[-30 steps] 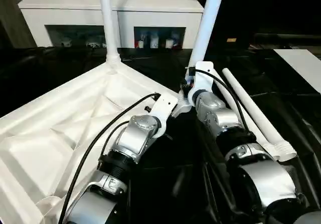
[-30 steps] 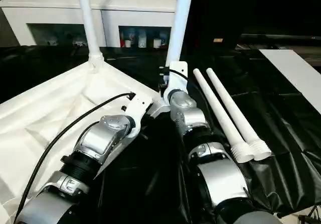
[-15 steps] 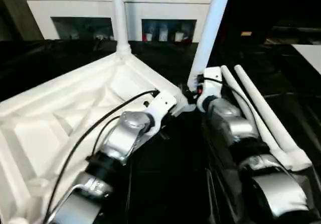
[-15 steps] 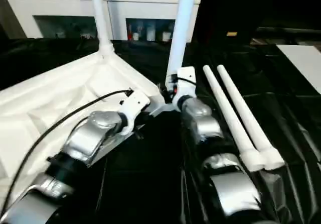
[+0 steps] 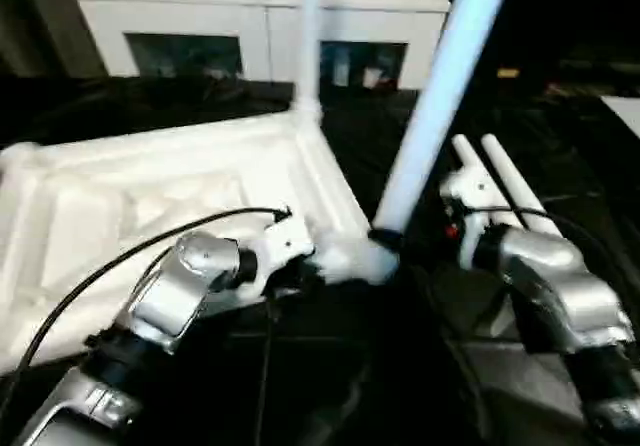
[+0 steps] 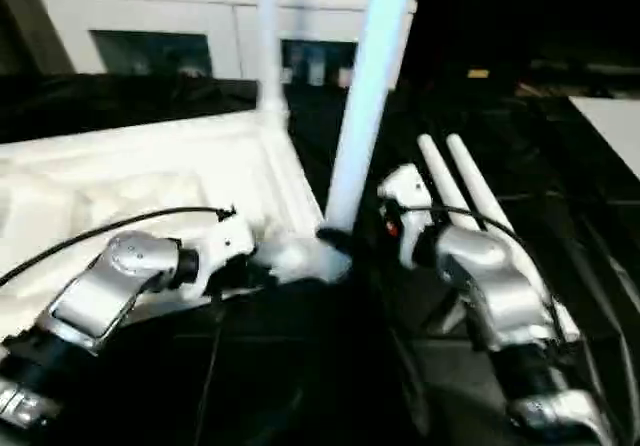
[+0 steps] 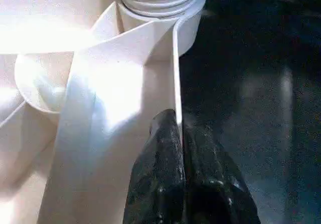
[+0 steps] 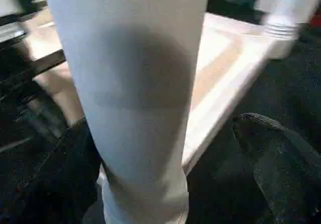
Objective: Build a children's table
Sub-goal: Rotate leg to tighten
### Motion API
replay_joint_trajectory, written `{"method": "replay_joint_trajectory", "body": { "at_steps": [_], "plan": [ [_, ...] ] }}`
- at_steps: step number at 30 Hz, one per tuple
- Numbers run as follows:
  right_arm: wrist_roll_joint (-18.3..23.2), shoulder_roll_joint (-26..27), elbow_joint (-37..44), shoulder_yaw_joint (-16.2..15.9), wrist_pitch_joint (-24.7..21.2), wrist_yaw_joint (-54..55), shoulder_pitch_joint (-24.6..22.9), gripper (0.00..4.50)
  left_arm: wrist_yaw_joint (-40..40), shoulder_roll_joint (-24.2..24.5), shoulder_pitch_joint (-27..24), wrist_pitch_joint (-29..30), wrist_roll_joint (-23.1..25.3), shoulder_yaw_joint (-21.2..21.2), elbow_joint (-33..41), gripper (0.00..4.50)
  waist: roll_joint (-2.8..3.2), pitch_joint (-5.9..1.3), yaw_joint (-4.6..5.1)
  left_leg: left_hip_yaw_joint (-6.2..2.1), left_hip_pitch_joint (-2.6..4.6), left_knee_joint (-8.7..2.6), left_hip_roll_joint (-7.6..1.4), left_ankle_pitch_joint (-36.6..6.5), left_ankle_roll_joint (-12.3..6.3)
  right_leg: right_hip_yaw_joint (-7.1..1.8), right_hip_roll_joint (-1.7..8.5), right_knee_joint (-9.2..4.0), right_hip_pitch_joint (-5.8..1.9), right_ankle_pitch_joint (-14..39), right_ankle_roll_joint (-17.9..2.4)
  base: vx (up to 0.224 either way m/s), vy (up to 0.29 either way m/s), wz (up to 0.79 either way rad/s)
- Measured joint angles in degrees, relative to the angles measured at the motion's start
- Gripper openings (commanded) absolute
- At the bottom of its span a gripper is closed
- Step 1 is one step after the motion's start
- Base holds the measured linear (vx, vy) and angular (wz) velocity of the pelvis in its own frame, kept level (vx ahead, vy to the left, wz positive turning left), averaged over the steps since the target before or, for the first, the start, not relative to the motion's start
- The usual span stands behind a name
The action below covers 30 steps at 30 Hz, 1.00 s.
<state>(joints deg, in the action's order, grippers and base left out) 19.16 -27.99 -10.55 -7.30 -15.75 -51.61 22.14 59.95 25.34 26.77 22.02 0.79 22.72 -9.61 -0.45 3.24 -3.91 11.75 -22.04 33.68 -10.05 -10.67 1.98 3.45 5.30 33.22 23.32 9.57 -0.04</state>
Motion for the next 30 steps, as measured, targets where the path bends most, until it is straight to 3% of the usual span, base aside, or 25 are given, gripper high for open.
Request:
{"method": "replay_joint_trajectory", "body": {
  "at_steps": [7, 15, 22, 30],
  "plan": [
    [-1.86, -5.11, 3.51, -3.26, -1.09, -6.08, -2.45, 4.37, 1.21, 0.96, -0.19, -1.90, 0.05, 0.65, 0.07, 0.00, -0.02, 0.00, 0.25, 0.04, 0.02, 0.19, 0.00, 0.01, -0.02, -0.09, 0.01, 0.06, -0.12, -0.01, 0.01, 0.000, 0.000, 0.00],
    [-5.09, -3.24, -1.30, -4.83, 0.56, -6.17, -1.67, 4.37, 1.27, 1.20, -0.25, -2.30, 0.05, 0.71, 0.06, 0.00, -0.02, -0.01, 0.21, 0.01, 0.00, 0.51, -0.03, 0.01, -0.03, -0.08, 0.02, 0.44, -0.07, -0.01, 0.01, 0.000, 0.000, 0.00],
    [-5.22, -0.59, -4.44, -4.81, 2.19, -5.41, 1.10, 4.37, 1.48, 1.39, -0.30, -2.61, 0.08, 0.81, -0.04, 0.00, -0.09, 0.01, 0.15, -0.01, -0.01, 0.81, -0.04, 0.01, -0.03, -0.13, 0.06, 0.85, -0.03, 0.01, 0.03, 0.000, 0.000, 0.00],
    [-5.64, 0.37, -7.03, -4.81, 3.39, -6.89, 1.07, 3.68, 1.74, 1.60, -0.36, -2.77, 0.09, 0.81, -0.04, 0.00, -0.09, 0.01, 0.20, -0.03, -0.01, 0.85, -0.04, 0.02, -0.04, -0.12, 0.07, 0.93, -0.03, 0.01, 0.03, 0.000, 0.000, 0.00]
  ]
}}
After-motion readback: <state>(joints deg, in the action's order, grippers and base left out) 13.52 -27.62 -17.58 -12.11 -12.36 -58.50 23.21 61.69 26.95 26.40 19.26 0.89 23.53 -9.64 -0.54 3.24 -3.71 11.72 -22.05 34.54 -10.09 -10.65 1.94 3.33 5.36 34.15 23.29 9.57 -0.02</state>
